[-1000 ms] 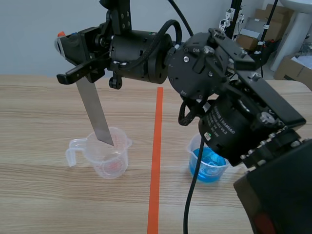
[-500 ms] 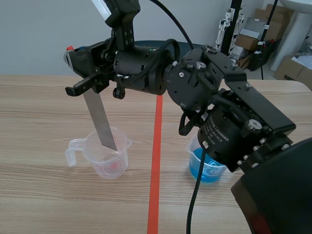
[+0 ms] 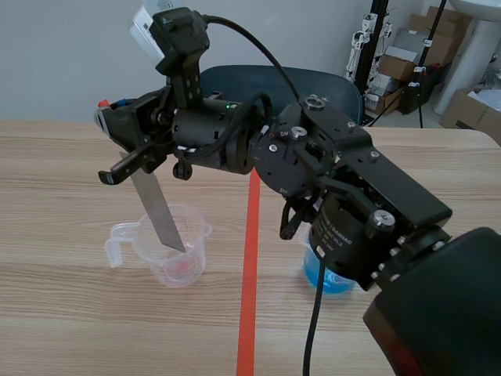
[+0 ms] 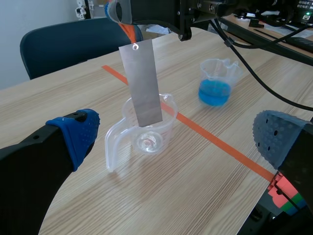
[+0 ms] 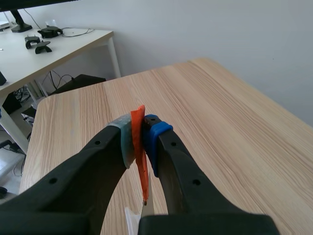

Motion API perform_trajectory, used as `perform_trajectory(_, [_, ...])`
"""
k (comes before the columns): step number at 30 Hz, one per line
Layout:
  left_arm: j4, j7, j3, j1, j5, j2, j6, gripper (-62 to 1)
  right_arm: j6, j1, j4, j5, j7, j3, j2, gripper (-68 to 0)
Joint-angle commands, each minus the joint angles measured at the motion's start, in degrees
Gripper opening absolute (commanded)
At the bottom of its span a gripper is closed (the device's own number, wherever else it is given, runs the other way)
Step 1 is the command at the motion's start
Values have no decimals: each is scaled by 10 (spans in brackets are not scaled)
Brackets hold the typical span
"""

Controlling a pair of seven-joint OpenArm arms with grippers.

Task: Do the redox reaction experiment. put the plate into the left beaker

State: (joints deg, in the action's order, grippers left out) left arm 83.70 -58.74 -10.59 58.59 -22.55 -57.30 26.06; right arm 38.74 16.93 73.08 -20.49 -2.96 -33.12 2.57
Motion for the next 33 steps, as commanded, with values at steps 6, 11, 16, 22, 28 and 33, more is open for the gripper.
perform_trajectory(6, [2, -10, -5, 5, -4, 3, 0, 14, 1, 9, -25, 18, 38, 0, 8, -678])
perform_trajectory(11, [2, -10, -5, 5, -4, 3, 0, 14, 1, 9, -35, 26, 53, 0, 6, -678])
perform_trajectory(16, [2, -10, -5, 5, -4, 3, 0, 14, 3, 8, -47, 51, 83, 0, 6, -678])
perform_trajectory(22, [2, -10, -5, 5, -4, 3, 0, 14, 3, 8, -73, 80, 121, 0, 6, -678])
perform_trajectory(28, [2, -10, -5, 5, -4, 3, 0, 14, 9, 8, -103, 109, 174, -6, 6, -678])
perform_trajectory(33, [2, -10, -5, 5, -4, 3, 0, 14, 18, 8, -113, 131, 212, -28, 6, -678])
